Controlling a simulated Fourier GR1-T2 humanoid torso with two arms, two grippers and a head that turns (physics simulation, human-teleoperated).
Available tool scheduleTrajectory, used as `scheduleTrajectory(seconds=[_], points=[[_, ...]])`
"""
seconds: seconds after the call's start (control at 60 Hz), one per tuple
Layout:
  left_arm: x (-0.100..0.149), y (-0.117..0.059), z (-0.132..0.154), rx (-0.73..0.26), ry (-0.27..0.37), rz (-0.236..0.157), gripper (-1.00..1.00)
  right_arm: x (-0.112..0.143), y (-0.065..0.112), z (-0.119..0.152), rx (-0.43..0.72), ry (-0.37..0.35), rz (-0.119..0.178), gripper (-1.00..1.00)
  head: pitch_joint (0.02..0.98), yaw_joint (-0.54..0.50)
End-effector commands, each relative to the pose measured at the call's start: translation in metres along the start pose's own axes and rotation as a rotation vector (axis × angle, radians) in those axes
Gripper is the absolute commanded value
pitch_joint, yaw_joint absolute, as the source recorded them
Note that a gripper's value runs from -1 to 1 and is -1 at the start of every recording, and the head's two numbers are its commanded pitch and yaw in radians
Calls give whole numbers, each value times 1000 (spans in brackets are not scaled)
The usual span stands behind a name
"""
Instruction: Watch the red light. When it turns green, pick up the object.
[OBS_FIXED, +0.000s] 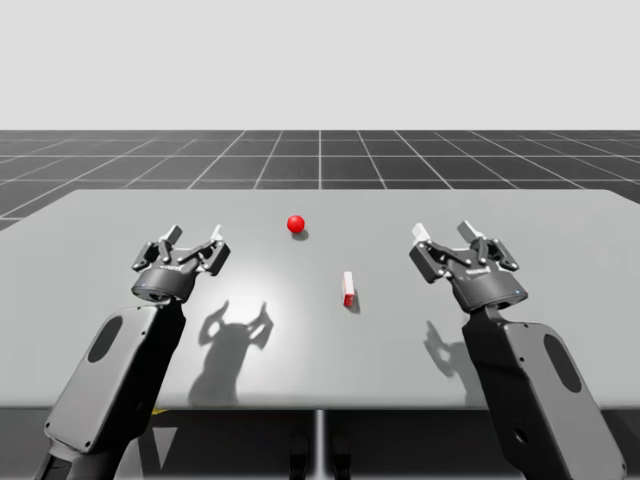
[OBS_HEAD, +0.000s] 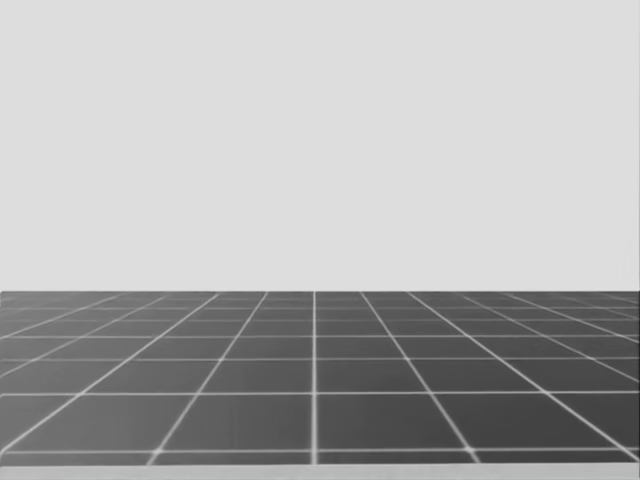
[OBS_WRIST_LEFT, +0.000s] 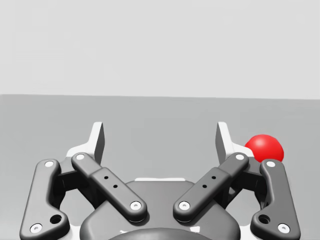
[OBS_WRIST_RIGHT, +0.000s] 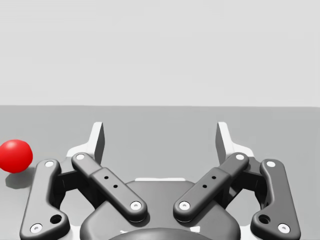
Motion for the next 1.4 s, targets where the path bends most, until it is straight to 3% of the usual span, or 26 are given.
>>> scheduleTrajectory(seconds=[0.017,0.067,0.117,0.183,0.367,0.783,1.083,1.4], points=[[-7,2,-4,-1,12,-6,-1000,-5,0,1,-4,24,4,-1000,38,-13],[-7,2,-4,-1,12,-9,-1000,-2,0,1,30,10,-43,-1000,46,-13],[-7,2,-4,-3,11,-10,-1000,-1,-2,0,22,8,-29,-1000,60,-13],[-7,3,-4,-1,9,-13,-1000,-2,-4,-1,29,25,-38,-1000,98,-13],[-7,4,-4,2,8,-20,-1000,-5,-3,-2,16,11,-12,-1000,247,4],[-6,6,-4,-3,0,-41,-1000,-6,-3,-4,0,11,16,-1000,507,29],[-6,4,-4,-13,-2,-42,-1000,-7,-3,-3,-1,11,24,-1000,581,83],[-5,3,-3,-18,-8,-37,-1000,-7,-3,-4,-9,8,37,-1000,583,102]])
